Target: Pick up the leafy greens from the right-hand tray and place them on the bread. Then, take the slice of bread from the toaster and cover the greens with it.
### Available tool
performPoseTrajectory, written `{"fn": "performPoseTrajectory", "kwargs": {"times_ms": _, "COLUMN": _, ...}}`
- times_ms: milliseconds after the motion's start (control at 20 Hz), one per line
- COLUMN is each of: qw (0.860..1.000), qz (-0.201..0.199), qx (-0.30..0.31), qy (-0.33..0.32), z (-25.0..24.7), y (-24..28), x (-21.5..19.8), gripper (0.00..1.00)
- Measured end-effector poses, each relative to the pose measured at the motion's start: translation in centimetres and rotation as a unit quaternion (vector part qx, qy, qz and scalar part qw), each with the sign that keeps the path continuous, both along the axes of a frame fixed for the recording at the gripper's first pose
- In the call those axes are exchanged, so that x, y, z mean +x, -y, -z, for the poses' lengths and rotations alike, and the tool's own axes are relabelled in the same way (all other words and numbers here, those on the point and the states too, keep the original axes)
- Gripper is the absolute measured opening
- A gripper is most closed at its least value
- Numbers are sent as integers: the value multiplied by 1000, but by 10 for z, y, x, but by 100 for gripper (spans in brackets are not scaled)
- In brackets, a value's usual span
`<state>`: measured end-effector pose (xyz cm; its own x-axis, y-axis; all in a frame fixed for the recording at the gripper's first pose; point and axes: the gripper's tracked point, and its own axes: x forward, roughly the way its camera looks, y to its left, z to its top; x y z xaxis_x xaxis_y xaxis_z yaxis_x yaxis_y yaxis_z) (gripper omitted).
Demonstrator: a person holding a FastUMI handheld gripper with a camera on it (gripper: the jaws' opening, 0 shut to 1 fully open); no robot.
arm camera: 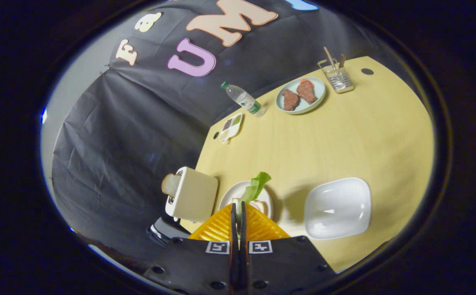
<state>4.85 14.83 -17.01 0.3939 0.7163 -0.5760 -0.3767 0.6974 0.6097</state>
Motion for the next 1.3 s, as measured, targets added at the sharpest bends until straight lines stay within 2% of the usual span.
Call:
{"fn": "performPoseTrajectory", "kwargs": {"times_ms": 350, "qw": 998, "qz": -22, "qx": 25, "qy": -49, "z": 26, "y": -90, "x": -29, "gripper": 3}}
{"fn": "performPoseTrajectory", "kwargs": {"times_ms": 550, "qw": 996, "qz": -22, "qx": 28, "qy": -78, "z": 50, "y": -122, "x": -38, "gripper": 3}}
{"fn": "performPoseTrajectory", "kwargs": {"times_ms": 850, "qw": 994, "qz": 8, "qx": -74, "qy": -82, "z": 110, "y": -105, "x": -28, "gripper": 3}}
{"fn": "performPoseTrajectory", "kwargs": {"times_ms": 1050, "qw": 988, "qz": 29, "qx": -141, "qy": -64, "z": 130, "y": -79, "x": -18, "gripper": 3}}
{"fn": "performPoseTrajectory", "kwargs": {"times_ms": 1300, "qw": 978, "qz": 35, "qx": -200, "qy": -39, "z": 149, "y": -58, "x": -14, "gripper": 9}}
